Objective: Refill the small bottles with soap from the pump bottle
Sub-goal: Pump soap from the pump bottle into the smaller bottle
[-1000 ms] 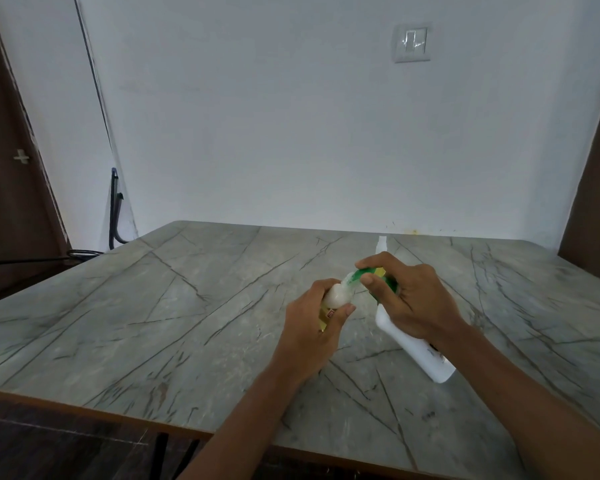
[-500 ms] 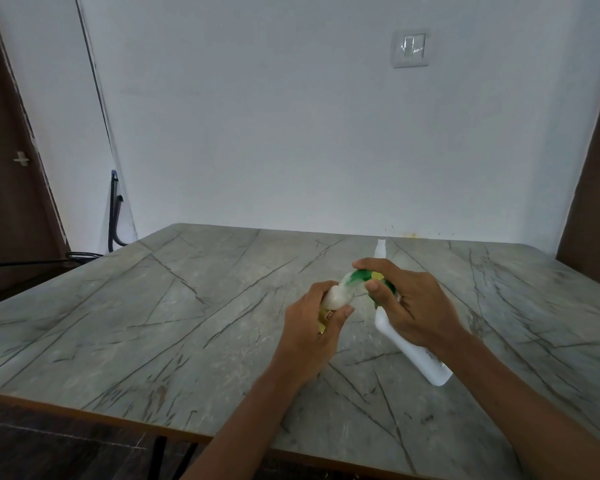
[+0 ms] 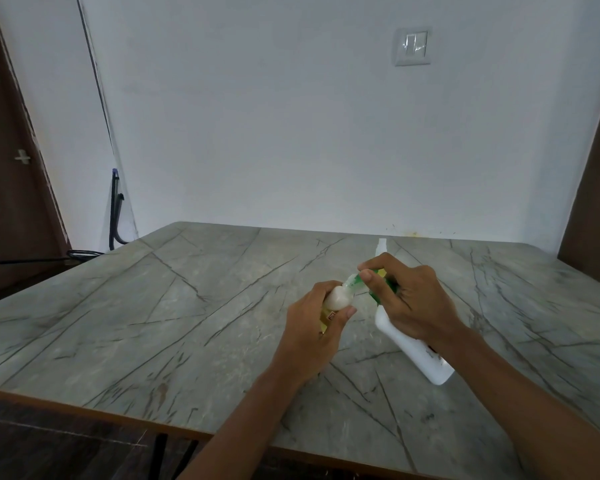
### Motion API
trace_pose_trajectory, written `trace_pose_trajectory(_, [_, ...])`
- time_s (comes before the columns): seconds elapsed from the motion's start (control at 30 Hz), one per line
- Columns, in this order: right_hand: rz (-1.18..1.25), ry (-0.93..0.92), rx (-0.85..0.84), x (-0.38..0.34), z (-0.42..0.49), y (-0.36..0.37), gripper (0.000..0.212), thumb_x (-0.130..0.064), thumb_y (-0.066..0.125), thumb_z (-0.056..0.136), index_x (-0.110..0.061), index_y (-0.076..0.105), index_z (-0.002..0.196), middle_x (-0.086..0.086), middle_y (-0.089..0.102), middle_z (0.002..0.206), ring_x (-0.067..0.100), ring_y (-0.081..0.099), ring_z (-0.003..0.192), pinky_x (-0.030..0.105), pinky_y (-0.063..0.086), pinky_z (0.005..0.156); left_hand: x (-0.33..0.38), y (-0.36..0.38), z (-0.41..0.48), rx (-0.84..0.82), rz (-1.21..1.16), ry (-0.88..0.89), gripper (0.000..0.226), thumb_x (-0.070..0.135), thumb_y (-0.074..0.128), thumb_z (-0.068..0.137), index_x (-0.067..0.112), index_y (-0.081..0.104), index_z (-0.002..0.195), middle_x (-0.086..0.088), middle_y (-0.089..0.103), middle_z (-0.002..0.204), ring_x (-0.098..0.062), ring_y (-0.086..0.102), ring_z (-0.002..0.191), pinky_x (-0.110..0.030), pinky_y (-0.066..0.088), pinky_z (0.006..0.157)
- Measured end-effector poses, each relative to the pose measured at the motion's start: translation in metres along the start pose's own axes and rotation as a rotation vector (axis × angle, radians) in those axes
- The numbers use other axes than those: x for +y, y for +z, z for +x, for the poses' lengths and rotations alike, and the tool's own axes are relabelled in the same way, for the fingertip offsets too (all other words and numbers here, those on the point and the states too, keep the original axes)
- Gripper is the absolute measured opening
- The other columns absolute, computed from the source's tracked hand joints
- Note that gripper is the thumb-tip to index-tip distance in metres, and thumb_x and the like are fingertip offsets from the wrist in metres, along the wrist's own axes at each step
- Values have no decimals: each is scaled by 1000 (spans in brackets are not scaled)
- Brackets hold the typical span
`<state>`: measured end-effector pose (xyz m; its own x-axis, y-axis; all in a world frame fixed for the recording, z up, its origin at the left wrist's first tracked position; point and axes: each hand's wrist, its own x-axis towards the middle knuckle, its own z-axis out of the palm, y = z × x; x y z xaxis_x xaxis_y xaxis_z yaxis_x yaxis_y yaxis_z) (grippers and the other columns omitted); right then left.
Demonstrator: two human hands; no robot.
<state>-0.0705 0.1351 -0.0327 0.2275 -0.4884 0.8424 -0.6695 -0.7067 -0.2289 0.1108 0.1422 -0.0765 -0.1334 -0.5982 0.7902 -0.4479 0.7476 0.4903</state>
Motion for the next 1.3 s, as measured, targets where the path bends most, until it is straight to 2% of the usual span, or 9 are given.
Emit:
trace_pose_trajectory(0.13, [-1, -14, 34, -1, 0, 0, 33, -56, 39, 99, -32, 59, 91, -3, 52, 46, 15, 47, 39, 29, 36, 40, 0, 1, -1, -17, 5, 19, 35, 35, 64, 89, 10, 58, 114, 13, 58, 92, 8, 56, 80, -3, 43, 65])
trace_pose_trajectory(0.4, [-62, -36, -45, 0, -3, -2, 46, -67, 28, 96, -42, 50, 128, -7, 60, 55, 5, 52, 46, 27, 46, 45, -3, 1, -1, 24, 0, -28, 31, 28, 65, 90, 13, 57, 116, 11, 60, 91, -4, 58, 83, -9, 48, 64])
trace_pose_trajectory(0.5, [-35, -36, -42, 2, -4, -2, 44, -69, 30, 95, -43, 50, 125, -6, 63, 58, 9, 59, 51, 34, 50, 49, -3, 1, -1, 17, -1, -28, 32, 30, 64, 91, 12, 57, 116, 9, 61, 92, -6, 58, 83, -9, 48, 63])
trace_pose_trajectory(0.6, [-25, -26, -23, 2, -3, 0, 40, -68, 37, 94, -43, 53, 120, -5, 60, 54, 9, 55, 47, 35, 48, 47, -3, 1, 0, 20, -18, -39, 31, 33, 63, 90, 17, 56, 115, 13, 60, 90, -7, 59, 81, -11, 48, 63])
trace_pose_trajectory(0.73, [-25, -26, 13, 0, -2, 0, 35, -64, 48, 91, -38, 61, 110, -4, 58, 51, 10, 51, 42, 28, 42, 43, -2, 0, 0, 16, -46, -34, 28, 31, 66, 90, 25, 52, 113, 20, 57, 91, -5, 59, 84, -10, 49, 67])
trace_pose_trajectory(0.83, [6, -27, 48, -1, 0, -1, 37, -64, 51, 90, -31, 65, 99, -5, 58, 51, 10, 49, 40, 27, 39, 41, -2, 1, 0, 0, -40, 3, 37, 43, 59, 89, 17, 56, 115, 11, 61, 95, -7, 59, 86, -14, 51, 69])
trace_pose_trajectory(0.9, [15, -31, 64, -1, 0, -1, 36, -62, 52, 90, -29, 65, 95, -5, 57, 51, 9, 48, 39, 28, 39, 40, -2, 2, -1, -11, -36, 24, 40, 43, 57, 89, 13, 57, 116, 8, 61, 97, -9, 58, 86, -16, 51, 70])
trace_pose_trajectory(1.13, [-64, -50, 29, -4, -5, -3, 41, -62, 34, 98, -35, 59, 117, -17, 48, 56, -8, 44, 48, 19, 40, 44, -2, 0, 0, 18, -37, 1, 42, 44, 56, 88, 14, 56, 117, 13, 59, 94, -7, 59, 82, -13, 50, 66])
trace_pose_trajectory(1.3, [-63, -40, 21, -8, -3, -5, 44, -60, 31, 99, -33, 59, 119, -32, 41, 59, -8, 47, 49, 6, 32, 49, -1, 0, 1, 31, -32, -5, 36, 36, 63, 89, 13, 57, 116, 14, 57, 93, -6, 58, 84, -11, 49, 66])
